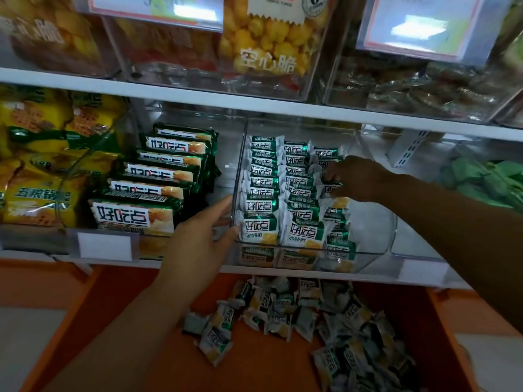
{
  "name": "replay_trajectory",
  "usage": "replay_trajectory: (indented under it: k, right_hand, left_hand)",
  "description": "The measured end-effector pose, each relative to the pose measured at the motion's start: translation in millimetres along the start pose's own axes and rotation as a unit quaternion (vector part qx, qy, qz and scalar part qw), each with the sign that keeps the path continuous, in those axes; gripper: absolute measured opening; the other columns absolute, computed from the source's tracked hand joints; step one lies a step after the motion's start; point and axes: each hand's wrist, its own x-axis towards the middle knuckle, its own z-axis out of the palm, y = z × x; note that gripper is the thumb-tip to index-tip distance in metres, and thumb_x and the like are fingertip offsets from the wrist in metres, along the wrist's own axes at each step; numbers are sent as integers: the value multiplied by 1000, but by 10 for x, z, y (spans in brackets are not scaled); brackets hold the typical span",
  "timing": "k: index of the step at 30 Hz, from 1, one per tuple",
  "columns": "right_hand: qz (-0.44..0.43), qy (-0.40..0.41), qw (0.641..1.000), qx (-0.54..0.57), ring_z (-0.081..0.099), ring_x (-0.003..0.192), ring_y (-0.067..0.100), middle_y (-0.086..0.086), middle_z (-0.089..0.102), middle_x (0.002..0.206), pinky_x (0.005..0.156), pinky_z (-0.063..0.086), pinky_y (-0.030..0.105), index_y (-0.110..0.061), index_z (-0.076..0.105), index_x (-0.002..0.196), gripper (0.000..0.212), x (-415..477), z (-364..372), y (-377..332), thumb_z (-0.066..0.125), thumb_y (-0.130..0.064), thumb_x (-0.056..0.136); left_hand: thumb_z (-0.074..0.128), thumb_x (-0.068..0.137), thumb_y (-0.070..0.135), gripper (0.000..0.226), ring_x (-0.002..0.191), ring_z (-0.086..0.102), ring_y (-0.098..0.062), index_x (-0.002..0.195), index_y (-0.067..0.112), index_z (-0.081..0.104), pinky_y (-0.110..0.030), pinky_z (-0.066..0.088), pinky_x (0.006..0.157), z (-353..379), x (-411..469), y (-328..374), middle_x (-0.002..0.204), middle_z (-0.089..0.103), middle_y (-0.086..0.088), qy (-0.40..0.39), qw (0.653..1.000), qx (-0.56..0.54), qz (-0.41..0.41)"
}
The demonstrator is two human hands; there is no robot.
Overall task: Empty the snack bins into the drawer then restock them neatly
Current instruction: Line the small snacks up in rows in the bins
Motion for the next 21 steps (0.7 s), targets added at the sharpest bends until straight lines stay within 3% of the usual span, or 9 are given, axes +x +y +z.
replay_trajectory:
  k: [3,5,6,8,10,13,16,18,21]
  right_hand:
    - [24,91,994,51,52,116,29,13,56,129,94,46,37,-19,56,131,45,-180,-43,-65,67,-29,89]
    - [23,231,962,143,55,109,26,11,61,119,92,45,36,-17,58,129,40,-535,-59,-200,66,-25,90]
    - [11,291,936,200,57,100,20,5,63,109,88,47,32,-17,59,127,36,-790,-49,-312,64,-23,91]
    - [-17,317,891,326,57,83,6,-8,62,94,78,47,17,-20,59,122,29,-1341,79,-586,61,-19,93]
    - [-24,246,879,408,58,80,2,-13,60,90,69,45,9,-29,56,118,28,-1720,443,-742,60,-18,92]
    - [-1,15,920,391,59,87,0,-21,58,97,75,50,16,-47,49,114,30,-1848,1375,-690,59,-28,93]
    - [32,-202,911,357,55,114,9,-12,53,127,96,45,20,-41,49,126,35,-1813,2308,-549,60,-30,94]
    - [40,-267,898,349,46,129,17,0,44,145,102,36,18,-24,46,140,48,-1807,2705,-539,61,-26,94]
    - [43,-305,896,320,29,142,26,8,26,156,111,27,28,-20,33,148,61,-1742,3072,-577,60,-26,94]
  left_hand:
    - [61,94,28,53,123,52,-17,145,29,43,-28,41,98,21,-49,-40,138,55,3,37,999,25,14]
    - [62,95,27,42,117,48,-13,135,25,55,-34,45,93,42,-143,-22,128,57,2,103,991,47,65]
    - [60,93,28,37,110,47,-9,130,25,60,-30,45,88,82,-222,-13,120,57,5,111,988,54,90]
    - [57,92,32,33,101,47,-2,124,28,62,-14,39,82,215,-439,-26,112,54,13,13,989,72,125]
    - [60,95,32,30,98,45,9,125,32,61,-1,32,78,424,-680,-171,119,53,16,-188,973,80,103]
    - [64,94,24,37,100,46,8,130,28,59,3,33,77,720,-913,-553,132,54,10,-388,920,61,-2]
    - [66,93,24,39,110,54,-5,131,23,59,-14,43,92,1020,-963,-879,135,57,2,-461,880,96,-57]
    - [67,92,28,47,121,53,-13,137,21,54,-22,42,97,1243,-965,-1041,142,53,0,-508,849,126,-72]
    - [65,93,27,55,128,48,-18,144,17,46,-16,35,93,1536,-967,-1238,148,46,-3,-566,807,149,-82]
